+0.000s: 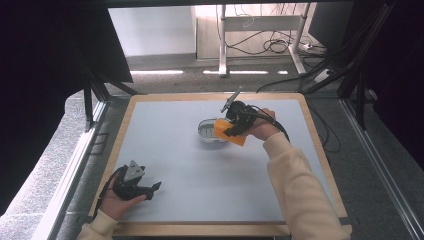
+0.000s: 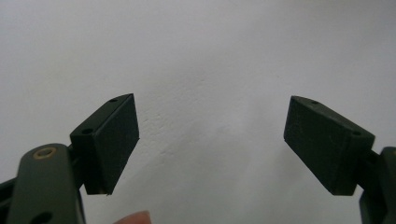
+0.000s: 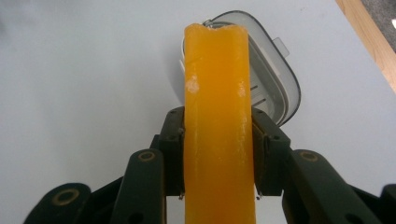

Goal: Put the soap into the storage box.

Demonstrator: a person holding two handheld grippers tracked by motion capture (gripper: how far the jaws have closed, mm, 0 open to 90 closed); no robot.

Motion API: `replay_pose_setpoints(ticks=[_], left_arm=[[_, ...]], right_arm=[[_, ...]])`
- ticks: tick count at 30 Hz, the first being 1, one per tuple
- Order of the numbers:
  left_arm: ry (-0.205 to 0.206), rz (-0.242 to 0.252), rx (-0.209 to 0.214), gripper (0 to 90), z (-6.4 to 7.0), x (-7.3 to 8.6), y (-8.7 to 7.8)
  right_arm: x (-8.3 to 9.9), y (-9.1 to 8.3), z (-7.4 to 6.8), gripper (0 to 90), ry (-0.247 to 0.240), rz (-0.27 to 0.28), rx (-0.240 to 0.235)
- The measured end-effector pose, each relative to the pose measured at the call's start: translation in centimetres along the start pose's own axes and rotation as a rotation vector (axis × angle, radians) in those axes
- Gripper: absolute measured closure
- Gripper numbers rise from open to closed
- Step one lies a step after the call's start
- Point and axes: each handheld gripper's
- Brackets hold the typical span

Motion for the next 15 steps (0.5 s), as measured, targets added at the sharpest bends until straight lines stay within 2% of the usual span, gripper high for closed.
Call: replay_pose_setpoints(ticks=[15], left_arm=[[-0.001,-0.006,0.001,17.9,-0.1,0.0,0.0]], right_arm=[[-1.3,1.3,1.7,61.9,-0.008,-0.021,-0.020]])
Point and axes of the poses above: each handheld gripper's, and its own axes: y roughly forward along the jaws, x roughly out of its underside, z roughly to its right, and after that the axes turned 7 degrees about z, right-handed
